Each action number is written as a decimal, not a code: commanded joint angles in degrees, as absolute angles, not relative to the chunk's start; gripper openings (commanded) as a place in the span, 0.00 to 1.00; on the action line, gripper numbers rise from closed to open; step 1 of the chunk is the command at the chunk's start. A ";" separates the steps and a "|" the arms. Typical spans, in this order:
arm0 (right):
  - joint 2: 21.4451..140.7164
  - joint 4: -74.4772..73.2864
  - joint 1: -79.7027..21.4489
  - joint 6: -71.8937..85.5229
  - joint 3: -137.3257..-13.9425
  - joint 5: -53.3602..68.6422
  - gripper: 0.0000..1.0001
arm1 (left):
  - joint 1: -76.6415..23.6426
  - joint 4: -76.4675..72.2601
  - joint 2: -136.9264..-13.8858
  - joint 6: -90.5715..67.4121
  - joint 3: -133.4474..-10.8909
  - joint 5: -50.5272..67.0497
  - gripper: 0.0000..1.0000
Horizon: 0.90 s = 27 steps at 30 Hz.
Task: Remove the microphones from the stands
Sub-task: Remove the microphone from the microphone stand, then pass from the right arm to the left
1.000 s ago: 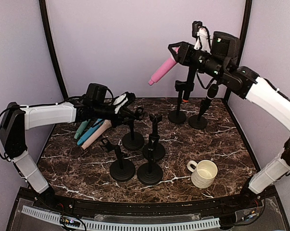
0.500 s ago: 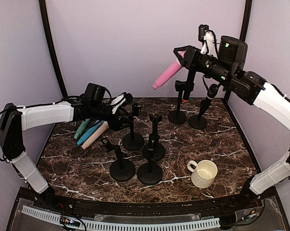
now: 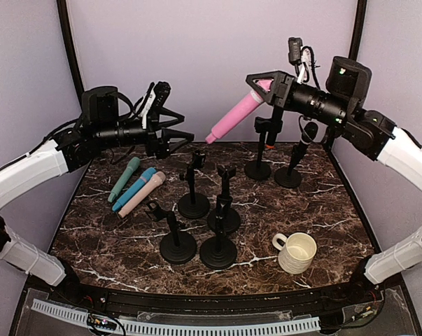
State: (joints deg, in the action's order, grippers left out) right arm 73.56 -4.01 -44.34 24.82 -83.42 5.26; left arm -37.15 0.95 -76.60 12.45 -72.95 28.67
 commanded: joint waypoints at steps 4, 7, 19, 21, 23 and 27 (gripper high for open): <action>79.29 -1.68 -49.67 22.11 -87.77 17.64 0.21 | -43.47 2.90 -77.61 5.50 -78.06 29.58 0.78; 80.66 -2.01 -51.09 20.60 -88.59 19.27 0.21 | -44.19 3.20 -78.49 3.65 -79.26 32.05 0.78; 82.68 -3.22 -52.78 17.52 -90.32 19.52 0.21 | -45.11 3.35 -81.15 0.45 -80.33 36.91 0.58; 83.00 -3.61 -52.90 17.04 -90.64 19.59 0.21 | -45.21 3.31 -81.54 0.29 -80.41 37.39 0.58; 83.17 -3.92 -53.07 16.58 -90.91 19.60 0.21 | -45.24 3.19 -81.71 0.27 -80.48 37.46 0.52; 83.47 -4.22 -53.17 16.18 -90.97 19.28 0.21 | -45.26 3.24 -81.83 0.26 -80.51 37.50 0.34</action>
State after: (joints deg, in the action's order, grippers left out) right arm 83.24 -6.09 -52.40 17.74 -88.95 18.48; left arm -44.93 3.62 -82.17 1.50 -78.74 36.60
